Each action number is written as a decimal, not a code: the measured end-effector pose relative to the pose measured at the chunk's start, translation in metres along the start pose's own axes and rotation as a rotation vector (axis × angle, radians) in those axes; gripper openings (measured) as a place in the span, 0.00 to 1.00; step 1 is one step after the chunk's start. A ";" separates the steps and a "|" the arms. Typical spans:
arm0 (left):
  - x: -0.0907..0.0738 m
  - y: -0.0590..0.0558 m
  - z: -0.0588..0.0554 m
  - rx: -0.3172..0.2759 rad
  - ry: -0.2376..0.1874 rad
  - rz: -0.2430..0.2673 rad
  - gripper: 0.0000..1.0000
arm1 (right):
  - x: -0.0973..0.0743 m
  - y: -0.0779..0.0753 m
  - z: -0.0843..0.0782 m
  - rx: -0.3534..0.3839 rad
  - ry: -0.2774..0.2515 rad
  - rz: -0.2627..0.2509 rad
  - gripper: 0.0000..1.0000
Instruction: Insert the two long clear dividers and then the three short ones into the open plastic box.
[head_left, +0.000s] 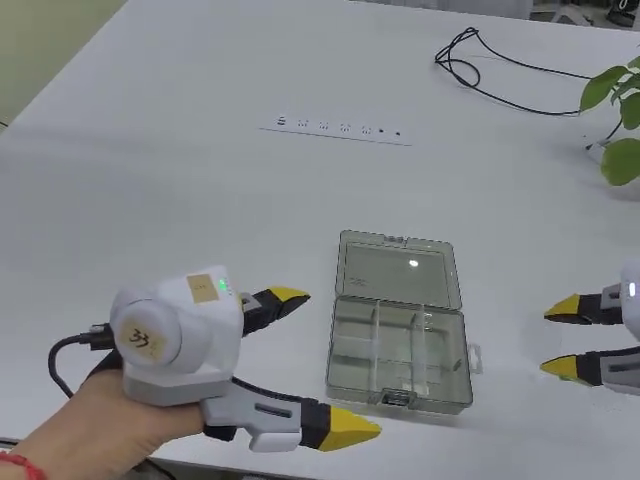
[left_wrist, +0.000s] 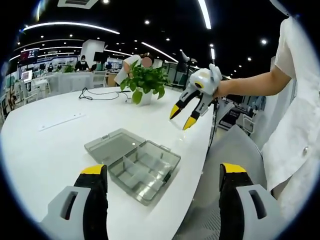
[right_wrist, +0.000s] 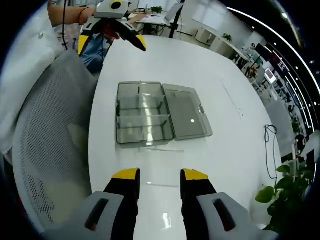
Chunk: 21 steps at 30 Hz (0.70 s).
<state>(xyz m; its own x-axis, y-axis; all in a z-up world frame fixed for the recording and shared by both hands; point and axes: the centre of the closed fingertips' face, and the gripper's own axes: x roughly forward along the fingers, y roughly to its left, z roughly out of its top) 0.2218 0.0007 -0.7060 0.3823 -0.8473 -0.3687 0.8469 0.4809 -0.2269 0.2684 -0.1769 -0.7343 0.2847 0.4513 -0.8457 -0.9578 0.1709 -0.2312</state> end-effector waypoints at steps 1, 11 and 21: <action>0.001 0.000 0.001 -0.005 -0.002 -0.001 0.94 | -0.002 0.001 0.005 0.003 -0.013 -0.005 0.33; 0.009 -0.007 0.024 -0.155 -0.069 -0.021 0.86 | -0.016 0.008 0.051 -0.036 -0.104 -0.053 0.33; 0.020 -0.016 0.044 -0.348 -0.125 -0.054 0.71 | -0.019 0.023 0.082 -0.133 -0.122 -0.067 0.33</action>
<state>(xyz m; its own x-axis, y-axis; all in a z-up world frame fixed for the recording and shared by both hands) 0.2322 -0.0337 -0.6697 0.4010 -0.8841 -0.2398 0.6988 0.4645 -0.5440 0.2445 -0.1104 -0.6840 0.3435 0.5467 -0.7636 -0.9309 0.0904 -0.3540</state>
